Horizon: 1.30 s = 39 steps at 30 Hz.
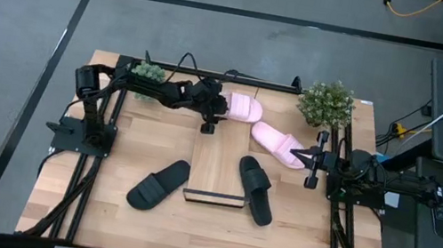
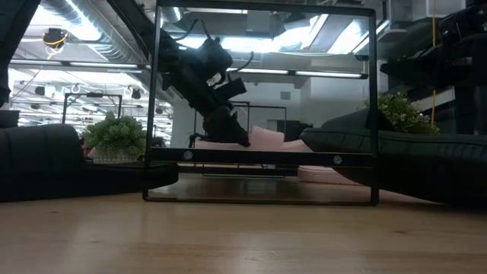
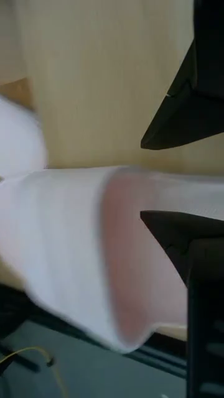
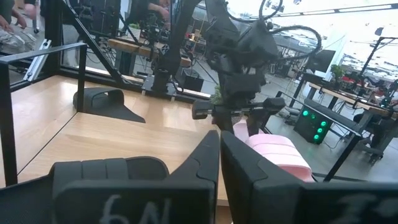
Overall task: Pick and place slides into the shelf
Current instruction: Put the left pink slides on the shelf, then put the pink slides on the shelf
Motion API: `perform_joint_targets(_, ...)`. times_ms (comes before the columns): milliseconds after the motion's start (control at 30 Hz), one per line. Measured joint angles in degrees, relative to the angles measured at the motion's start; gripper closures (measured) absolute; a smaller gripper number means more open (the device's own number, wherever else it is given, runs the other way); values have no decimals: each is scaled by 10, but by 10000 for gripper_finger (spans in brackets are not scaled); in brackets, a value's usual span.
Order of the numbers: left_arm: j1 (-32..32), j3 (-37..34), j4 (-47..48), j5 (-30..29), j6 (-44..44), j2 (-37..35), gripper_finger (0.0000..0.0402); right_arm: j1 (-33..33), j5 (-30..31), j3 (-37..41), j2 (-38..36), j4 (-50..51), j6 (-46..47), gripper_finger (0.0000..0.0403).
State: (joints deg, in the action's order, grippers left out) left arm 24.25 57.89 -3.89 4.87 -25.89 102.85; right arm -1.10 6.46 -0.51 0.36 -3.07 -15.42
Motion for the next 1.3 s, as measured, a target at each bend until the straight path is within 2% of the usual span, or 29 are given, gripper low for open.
perform_joint_targets(200,0,0,60,-10,-2,-42,239,0,0,0,0,1,0,384)
perform_joint_targets(500,-3,0,124,-14,3,-147,239,0,0,0,0,4,0,384)
perform_joint_targets(667,-14,0,174,-64,30,-213,242,0,0,0,0,4,0,384)
perform_joint_targets(833,-34,0,241,-72,68,-268,285,0,0,0,0,4,0,384)
perform_joint_targets(1067,-56,0,382,-102,125,-303,389,0,-33,0,0,0,44,384)
perform_joint_targets(1133,-63,-1,401,-105,139,-308,394,0,-35,0,0,-1,45,384)
perform_joint_targets(1300,-87,-33,371,-103,137,-322,400,0,-35,0,0,0,55,384)
